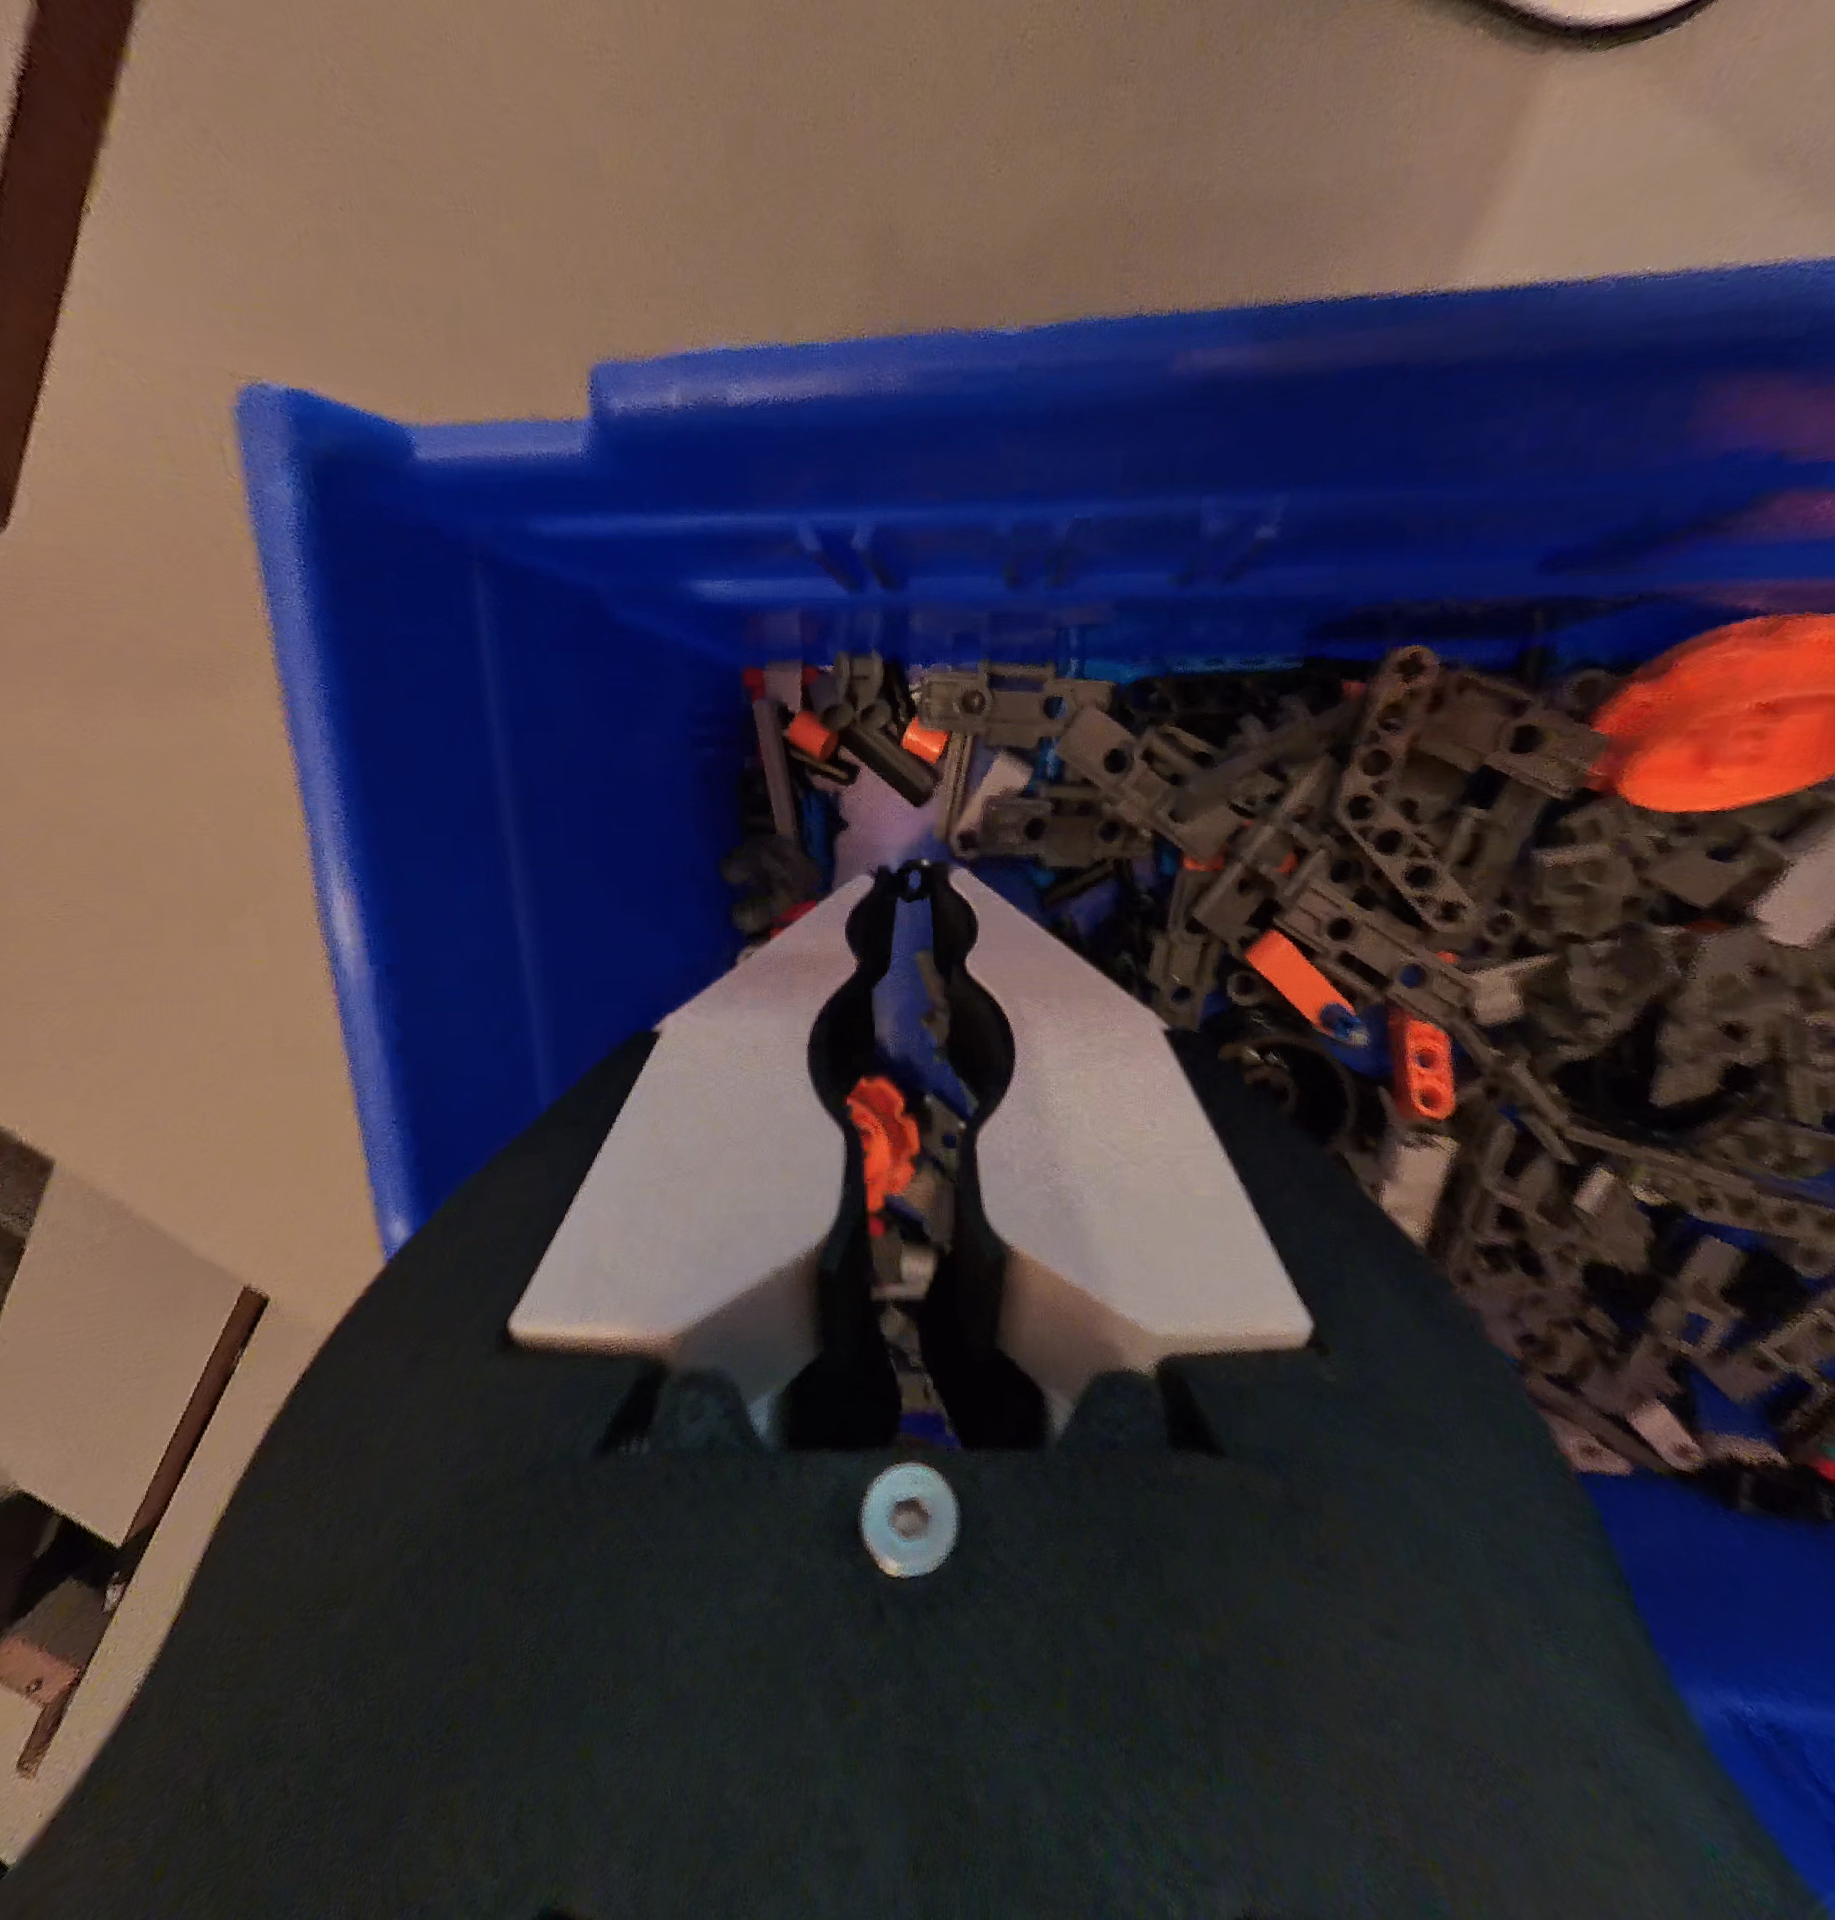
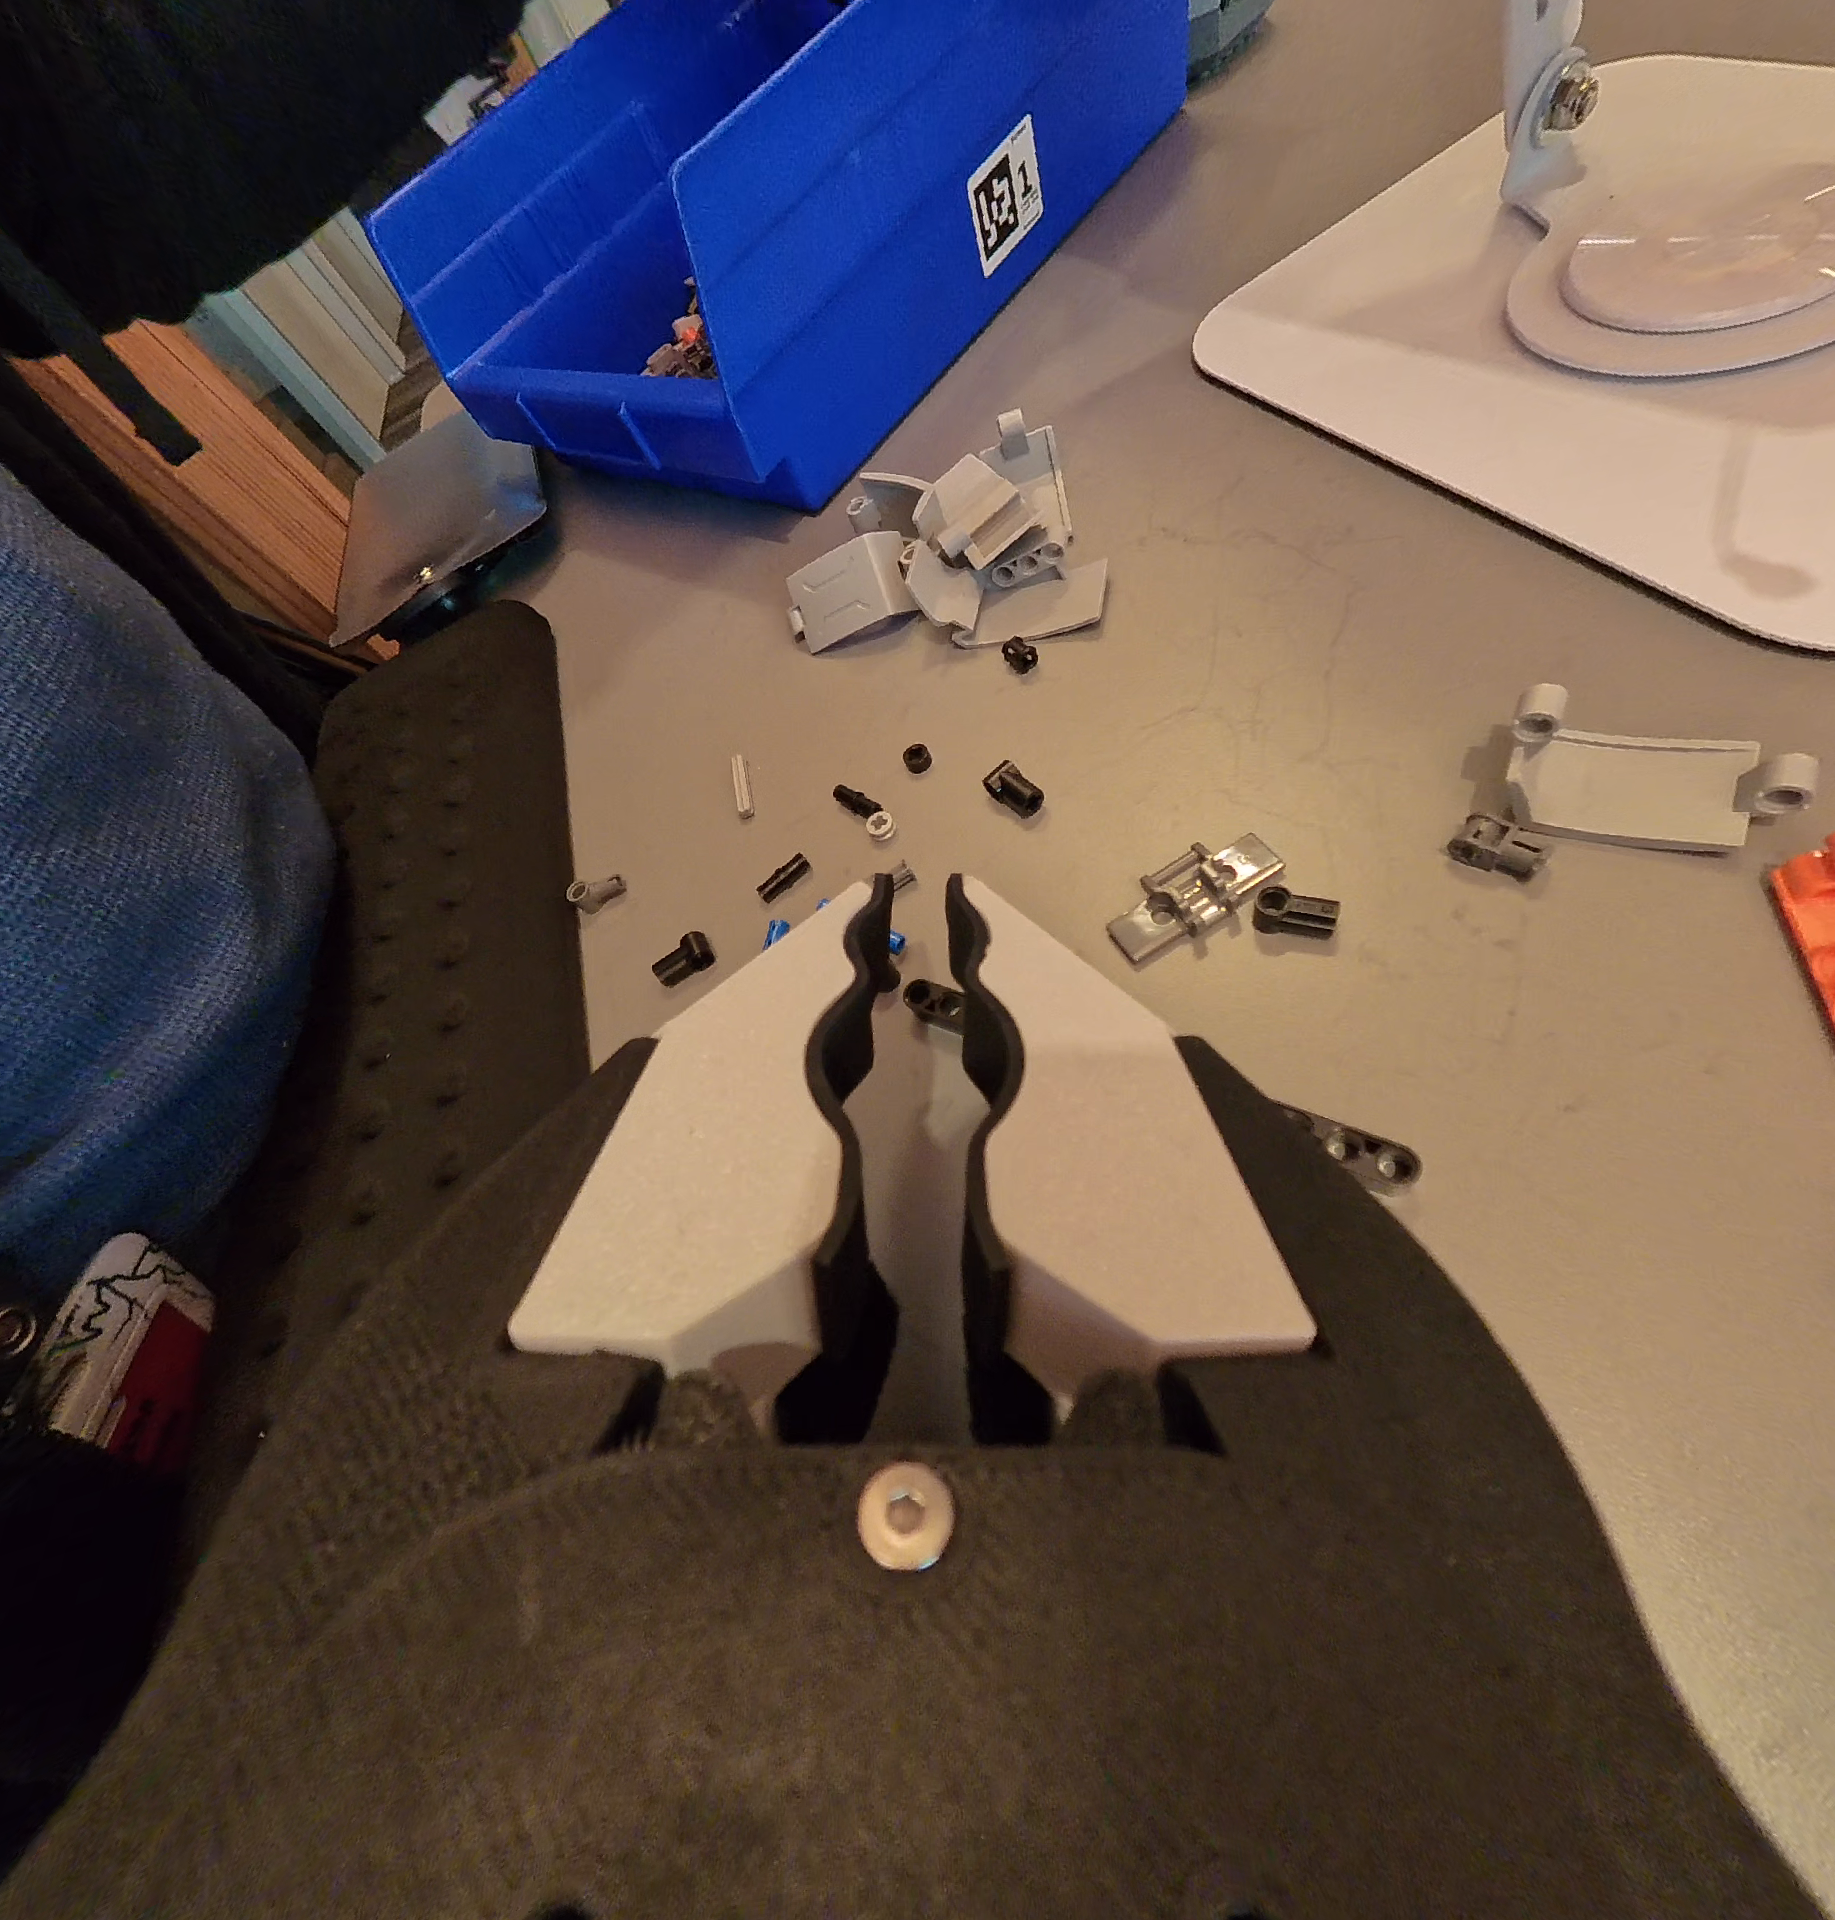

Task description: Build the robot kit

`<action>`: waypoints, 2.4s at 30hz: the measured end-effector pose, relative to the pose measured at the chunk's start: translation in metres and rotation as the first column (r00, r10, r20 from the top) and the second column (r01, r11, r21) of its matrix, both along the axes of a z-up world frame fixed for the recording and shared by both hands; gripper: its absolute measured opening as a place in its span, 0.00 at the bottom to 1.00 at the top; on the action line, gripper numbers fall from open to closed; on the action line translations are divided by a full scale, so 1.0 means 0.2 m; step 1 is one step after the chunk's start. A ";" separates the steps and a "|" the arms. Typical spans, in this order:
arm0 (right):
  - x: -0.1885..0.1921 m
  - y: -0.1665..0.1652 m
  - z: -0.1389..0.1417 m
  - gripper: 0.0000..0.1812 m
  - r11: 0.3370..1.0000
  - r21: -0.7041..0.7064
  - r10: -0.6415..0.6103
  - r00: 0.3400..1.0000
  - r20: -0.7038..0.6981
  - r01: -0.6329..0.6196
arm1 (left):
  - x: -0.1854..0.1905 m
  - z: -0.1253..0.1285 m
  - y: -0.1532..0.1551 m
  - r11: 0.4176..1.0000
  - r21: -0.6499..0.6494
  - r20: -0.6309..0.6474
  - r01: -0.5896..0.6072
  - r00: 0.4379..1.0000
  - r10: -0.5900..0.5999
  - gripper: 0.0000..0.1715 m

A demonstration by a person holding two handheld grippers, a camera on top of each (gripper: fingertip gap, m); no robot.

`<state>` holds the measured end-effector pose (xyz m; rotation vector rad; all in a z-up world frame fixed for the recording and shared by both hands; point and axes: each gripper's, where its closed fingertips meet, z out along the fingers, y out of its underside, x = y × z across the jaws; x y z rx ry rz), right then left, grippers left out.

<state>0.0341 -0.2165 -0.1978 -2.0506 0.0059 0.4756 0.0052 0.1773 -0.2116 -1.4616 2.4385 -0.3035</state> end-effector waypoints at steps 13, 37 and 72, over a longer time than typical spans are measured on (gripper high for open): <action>0.00 0.00 0.00 0.04 1.000 0.003 0.002 1.000 0.007 -0.002 | -0.14 0.70 -1.25 0.849 -0.227 0.296 0.478 0.864 -0.407 0.03; -0.03 -0.01 0.00 0.05 0.999 0.002 0.035 0.999 -0.007 -0.035 | -0.22 0.01 -1.79 0.905 -0.231 0.118 0.358 0.933 -0.339 0.09; -0.02 0.00 0.00 0.04 1.000 -0.005 0.025 1.000 -0.019 -0.025 | -0.36 -0.06 -0.70 0.988 -0.152 -0.074 0.040 0.996 -0.052 0.10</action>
